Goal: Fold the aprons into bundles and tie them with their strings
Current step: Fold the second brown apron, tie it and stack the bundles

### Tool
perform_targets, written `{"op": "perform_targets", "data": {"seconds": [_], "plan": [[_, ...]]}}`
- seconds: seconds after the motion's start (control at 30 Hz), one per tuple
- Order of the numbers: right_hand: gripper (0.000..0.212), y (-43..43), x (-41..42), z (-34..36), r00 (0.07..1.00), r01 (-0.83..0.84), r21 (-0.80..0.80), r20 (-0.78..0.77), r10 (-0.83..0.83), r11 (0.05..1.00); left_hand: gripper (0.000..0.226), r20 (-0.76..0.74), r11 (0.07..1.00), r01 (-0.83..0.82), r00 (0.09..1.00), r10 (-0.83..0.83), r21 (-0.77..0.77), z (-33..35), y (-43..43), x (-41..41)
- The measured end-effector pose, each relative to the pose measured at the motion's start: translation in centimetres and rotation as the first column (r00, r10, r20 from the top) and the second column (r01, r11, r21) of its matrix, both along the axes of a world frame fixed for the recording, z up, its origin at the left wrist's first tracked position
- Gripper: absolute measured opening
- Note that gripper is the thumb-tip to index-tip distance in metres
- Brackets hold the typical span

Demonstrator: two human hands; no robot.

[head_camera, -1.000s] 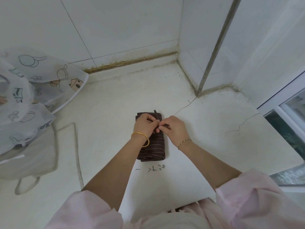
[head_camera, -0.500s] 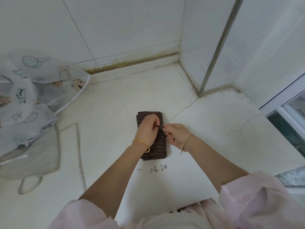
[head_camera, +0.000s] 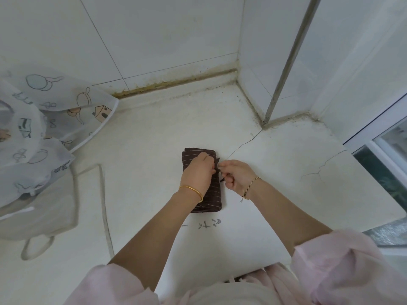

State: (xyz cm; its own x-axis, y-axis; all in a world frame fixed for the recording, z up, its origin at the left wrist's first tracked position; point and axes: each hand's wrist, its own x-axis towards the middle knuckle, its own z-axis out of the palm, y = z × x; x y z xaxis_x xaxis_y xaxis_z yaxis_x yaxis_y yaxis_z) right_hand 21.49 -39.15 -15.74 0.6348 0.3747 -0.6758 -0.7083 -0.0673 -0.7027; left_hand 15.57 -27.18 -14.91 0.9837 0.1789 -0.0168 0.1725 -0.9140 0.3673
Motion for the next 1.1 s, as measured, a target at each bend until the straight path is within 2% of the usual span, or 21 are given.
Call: {"op": "perform_targets", "data": {"seconds": [0.23,0.4,0.5,0.6,0.67,0.77,0.83,0.87,0.93,1.0,1.07,1.1], "plan": [[0.03,-1.0,1.3,-1.0,0.991,0.056,-0.23,0.128,-0.027,0.972,0.015,-0.019,0.999,0.028,0.999,-0.027,0.044,-0.9,1.3,-0.9],[0.03,-0.2,1.4,-1.0,0.961,-0.019,-0.365,0.25,0.117,0.931,0.012,-0.085,1.0,-0.013,0.996,0.015,0.024,-1.4,1.8,-1.2],[0.025,-0.2,1.4,-0.9,0.966,-0.082,-0.329,0.207,0.157,0.941,0.01,-0.134,0.991,-0.089,0.988,0.076,-0.098,-0.8,2.6,-0.9],[0.031,-0.8,1.2,-0.5,0.947,-0.11,-0.316,0.256,0.196,0.942,0.021,-0.205,0.991,-0.047,0.978,0.021,-0.126,-0.5,3.2,-0.8],[0.038,-1.0,0.9,-0.3,0.935,-0.082,-0.312,0.306,0.182,0.947,0.014,-0.209,0.995,-0.019,0.978,-0.002,-0.097,-0.2,3.0,-0.5],[0.045,-1.6,0.3,0.1,0.901,-0.109,-0.297,0.374,0.221,0.949,0.005,-0.23,0.986,0.001,0.972,-0.04,-0.169,1.1,3.1,0.3],[0.044,-2.4,0.1,0.8,0.899,-0.136,-0.217,0.383,0.212,0.967,0.013,-0.238,0.967,0.005,0.969,-0.067,-0.255,2.5,3.5,1.3],[0.044,-2.9,-0.1,1.4,0.919,-0.139,-0.11,0.355,0.17,0.984,0.017,-0.236,0.957,0.006,0.969,-0.077,-0.289,3.3,3.6,1.7],[0.047,-4.4,-0.2,3.0,0.917,-0.129,0.018,0.383,0.113,0.991,0.021,-0.233,0.907,-0.029,0.969,-0.077,-0.421,5.4,3.1,2.9],[0.049,-5.9,0.1,4.5,0.898,-0.116,0.079,0.434,0.07,0.99,0.021,-0.253,0.786,-0.106,0.965,-0.066,-0.61,7.4,2.1,4.1],[0.055,-7.8,0.5,6.0,0.818,-0.13,0.0,0.566,0.107,0.991,0.021,-0.275,0.688,-0.146,0.958,-0.08,-0.711,9.4,0.5,5.5],[0.061,-9.1,0.8,7.0,0.745,-0.128,-0.105,0.646,0.165,0.986,0.02,-0.279,0.647,-0.153,0.955,-0.097,-0.747,10.6,-0.7,6.3]]}}
